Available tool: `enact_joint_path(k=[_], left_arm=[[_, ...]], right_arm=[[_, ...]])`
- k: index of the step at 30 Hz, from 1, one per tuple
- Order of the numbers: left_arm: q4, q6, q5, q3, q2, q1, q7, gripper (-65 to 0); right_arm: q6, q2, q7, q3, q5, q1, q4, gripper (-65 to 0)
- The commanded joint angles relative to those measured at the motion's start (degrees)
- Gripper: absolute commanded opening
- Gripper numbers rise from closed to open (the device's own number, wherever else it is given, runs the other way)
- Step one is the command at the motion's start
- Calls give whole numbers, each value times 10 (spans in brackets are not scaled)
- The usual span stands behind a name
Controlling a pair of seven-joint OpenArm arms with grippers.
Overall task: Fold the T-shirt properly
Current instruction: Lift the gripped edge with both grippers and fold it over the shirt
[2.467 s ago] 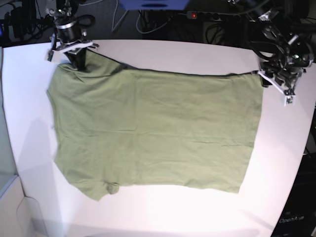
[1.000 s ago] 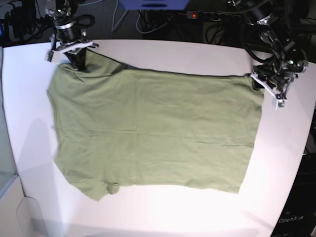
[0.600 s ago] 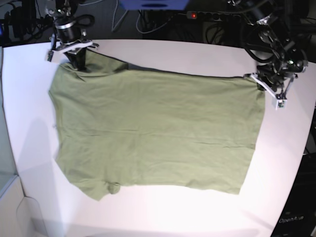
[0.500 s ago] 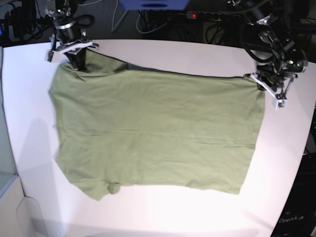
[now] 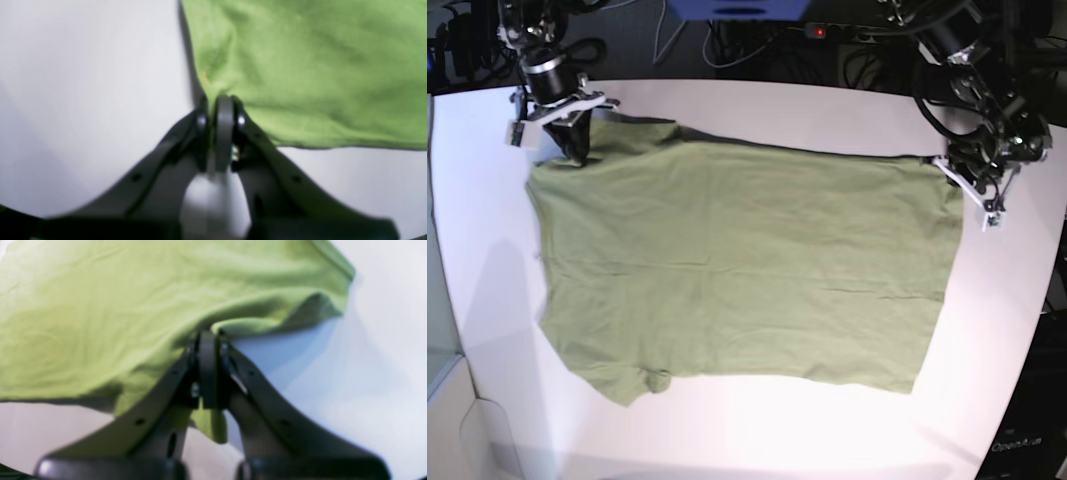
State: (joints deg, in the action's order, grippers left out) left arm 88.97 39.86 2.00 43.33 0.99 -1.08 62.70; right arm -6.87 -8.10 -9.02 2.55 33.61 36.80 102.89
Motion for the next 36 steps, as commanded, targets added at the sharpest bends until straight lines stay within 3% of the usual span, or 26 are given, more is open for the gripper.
enact_joint_path(k=[1, 11, 24, 36], left_arm=[[2, 1, 2, -1, 2, 8, 11, -627], [0, 1, 10, -4, 2, 48, 32, -627], [5, 1, 10, -2, 2, 112, 91, -627], [0, 1, 9, -6, 0, 191, 91, -627]], right_arm=[[2, -5, 15, 1, 4, 1, 14, -647], [3, -28, -22, 2, 5, -63, 18, -647], [3, -28, -105, 2, 4, -174, 18, -647], [5, -29, -143, 5, 3, -237, 13, -647]])
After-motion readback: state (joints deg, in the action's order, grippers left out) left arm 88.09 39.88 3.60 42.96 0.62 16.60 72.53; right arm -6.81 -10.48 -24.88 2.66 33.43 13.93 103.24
